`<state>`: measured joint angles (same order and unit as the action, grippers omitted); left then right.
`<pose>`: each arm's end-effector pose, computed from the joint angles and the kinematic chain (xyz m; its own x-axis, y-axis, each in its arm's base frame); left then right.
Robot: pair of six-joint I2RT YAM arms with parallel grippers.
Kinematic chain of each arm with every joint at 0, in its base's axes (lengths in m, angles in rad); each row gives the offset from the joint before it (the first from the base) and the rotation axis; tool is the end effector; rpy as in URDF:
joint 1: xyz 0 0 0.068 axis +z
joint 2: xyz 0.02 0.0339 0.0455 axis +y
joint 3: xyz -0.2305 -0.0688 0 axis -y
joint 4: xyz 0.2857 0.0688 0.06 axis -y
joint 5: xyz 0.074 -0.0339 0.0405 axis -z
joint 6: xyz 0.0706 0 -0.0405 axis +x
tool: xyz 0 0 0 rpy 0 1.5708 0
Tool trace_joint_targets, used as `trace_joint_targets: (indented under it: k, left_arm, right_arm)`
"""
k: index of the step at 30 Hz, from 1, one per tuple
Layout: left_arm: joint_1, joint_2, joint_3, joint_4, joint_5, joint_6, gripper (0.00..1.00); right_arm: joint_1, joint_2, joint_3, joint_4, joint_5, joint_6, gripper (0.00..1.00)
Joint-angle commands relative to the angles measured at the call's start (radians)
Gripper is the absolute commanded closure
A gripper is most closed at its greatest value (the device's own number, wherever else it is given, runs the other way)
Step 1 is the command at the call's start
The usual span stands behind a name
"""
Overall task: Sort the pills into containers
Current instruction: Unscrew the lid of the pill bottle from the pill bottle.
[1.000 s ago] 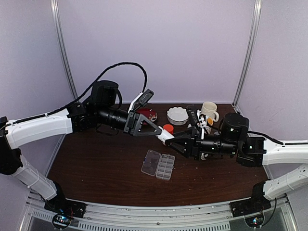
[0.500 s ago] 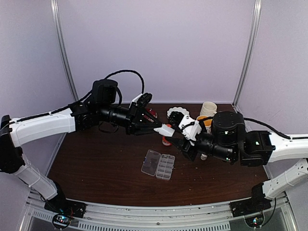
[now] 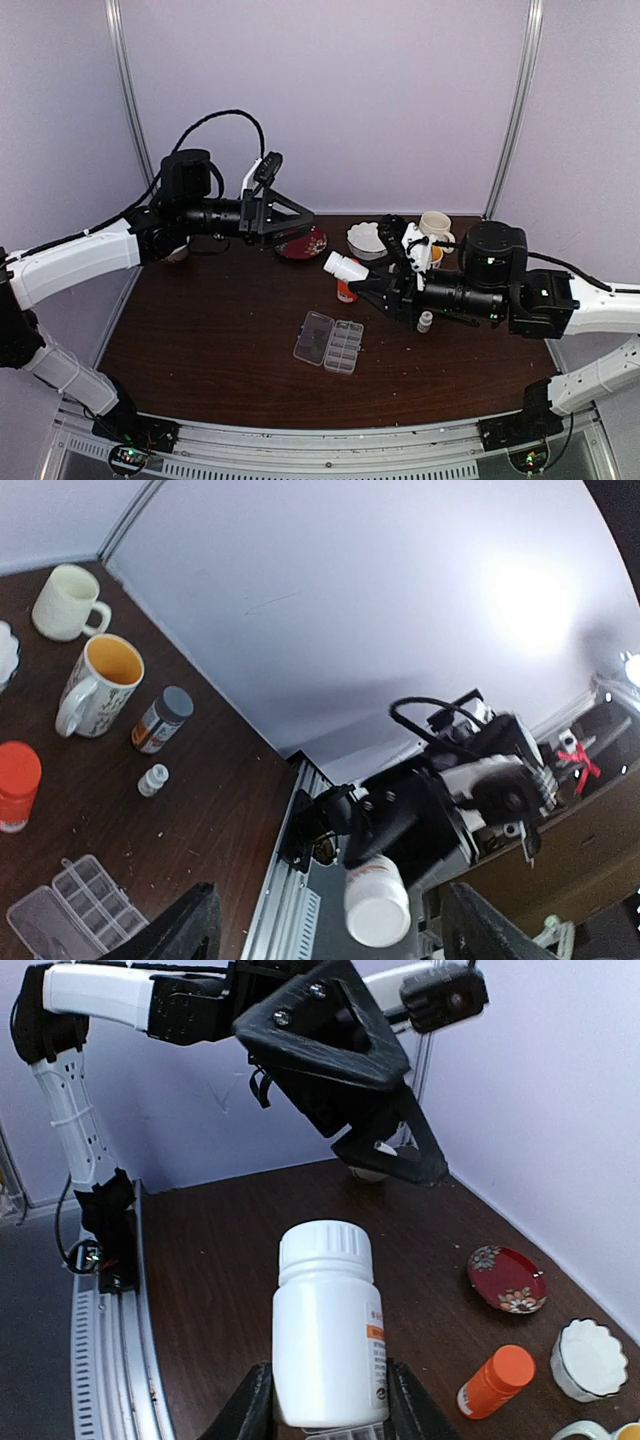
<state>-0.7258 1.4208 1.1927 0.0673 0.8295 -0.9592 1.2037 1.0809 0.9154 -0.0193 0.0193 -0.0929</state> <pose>0.2628 -0.3028 0.3158 -0.8816 0.0432 -0.4701 0.4720 0.0995 -0.8760 0.1252 0.3218 0.3024 0.0203 -0.2057 -0.9784 -0.9285 0.3590 -0.0947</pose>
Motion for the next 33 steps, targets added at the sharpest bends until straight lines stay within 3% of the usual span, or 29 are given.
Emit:
trace_joint_targets:
  k: [1, 6, 8, 14, 19, 25, 28, 33]
  left_arm:
    - [-0.011, -0.100, 0.017, 0.019, 0.088, 0.455, 0.22]
    - [-0.034, -0.209, -0.048, -0.014, 0.059, 0.895, 0.20]
    - [-0.054, -0.250, -0.074, -0.053, 0.079, 1.160, 0.20]
    - [-0.131, -0.300, -0.079, -0.346, -0.006, 1.809, 0.03]
    - [-0.169, -0.271, -0.049, -0.388, -0.111, 1.921, 0.05]
    - [-0.208, -0.226, -0.015, -0.411, -0.187, 1.972, 0.16]
    - [-0.210, -0.211, 0.000, -0.408, -0.191, 1.972, 0.28]
    - [-0.216, -0.198, 0.016, -0.408, -0.191, 1.967, 0.35]
  right_arm:
    - [-0.131, -0.012, -0.059, 0.133, -0.429, 0.280, 0.98]
    - [-0.197, 0.007, -0.072, 0.208, -0.620, 0.405, 0.98]
    - [-0.210, 0.012, -0.072, 0.225, -0.653, 0.436, 0.98]
    - [-0.219, 0.050, -0.041, 0.228, -0.733, 0.478, 0.98]
    - [-0.219, 0.098, -0.001, 0.213, -0.768, 0.492, 0.98]
    - [-0.219, 0.123, 0.022, 0.212, -0.771, 0.492, 0.99]
    - [-0.219, 0.130, 0.025, 0.208, -0.773, 0.489, 0.99]
    - [-0.219, 0.143, 0.034, 0.207, -0.768, 0.487, 1.00]
